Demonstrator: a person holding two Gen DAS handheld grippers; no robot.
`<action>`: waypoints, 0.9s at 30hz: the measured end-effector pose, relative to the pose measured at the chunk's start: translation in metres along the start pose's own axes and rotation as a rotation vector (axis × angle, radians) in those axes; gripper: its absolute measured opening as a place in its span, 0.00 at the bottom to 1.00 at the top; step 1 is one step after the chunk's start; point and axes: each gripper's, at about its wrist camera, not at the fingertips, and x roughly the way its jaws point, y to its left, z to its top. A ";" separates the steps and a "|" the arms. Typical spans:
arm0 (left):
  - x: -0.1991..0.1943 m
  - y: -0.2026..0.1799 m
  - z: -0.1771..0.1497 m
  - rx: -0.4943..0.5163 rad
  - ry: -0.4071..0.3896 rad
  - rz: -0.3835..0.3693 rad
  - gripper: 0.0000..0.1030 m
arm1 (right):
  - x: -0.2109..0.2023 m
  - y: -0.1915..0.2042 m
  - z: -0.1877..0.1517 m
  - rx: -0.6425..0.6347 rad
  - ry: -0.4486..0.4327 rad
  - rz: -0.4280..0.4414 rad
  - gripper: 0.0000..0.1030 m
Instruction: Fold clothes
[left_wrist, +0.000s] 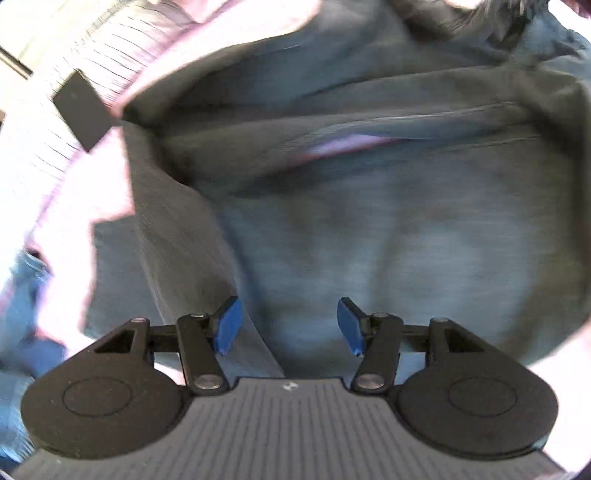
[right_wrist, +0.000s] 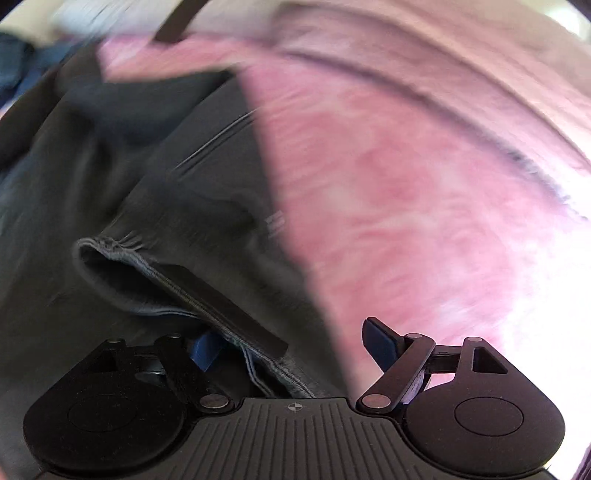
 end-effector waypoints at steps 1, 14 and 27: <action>0.002 0.014 0.004 0.019 -0.007 0.040 0.49 | -0.005 -0.015 0.002 0.023 -0.025 -0.076 0.78; -0.033 0.078 0.003 -0.039 -0.126 0.150 0.63 | -0.111 -0.030 -0.033 0.361 -0.067 -0.105 0.72; 0.006 -0.042 -0.112 0.600 -0.195 0.045 0.86 | -0.160 0.268 -0.089 -0.501 -0.098 0.192 0.74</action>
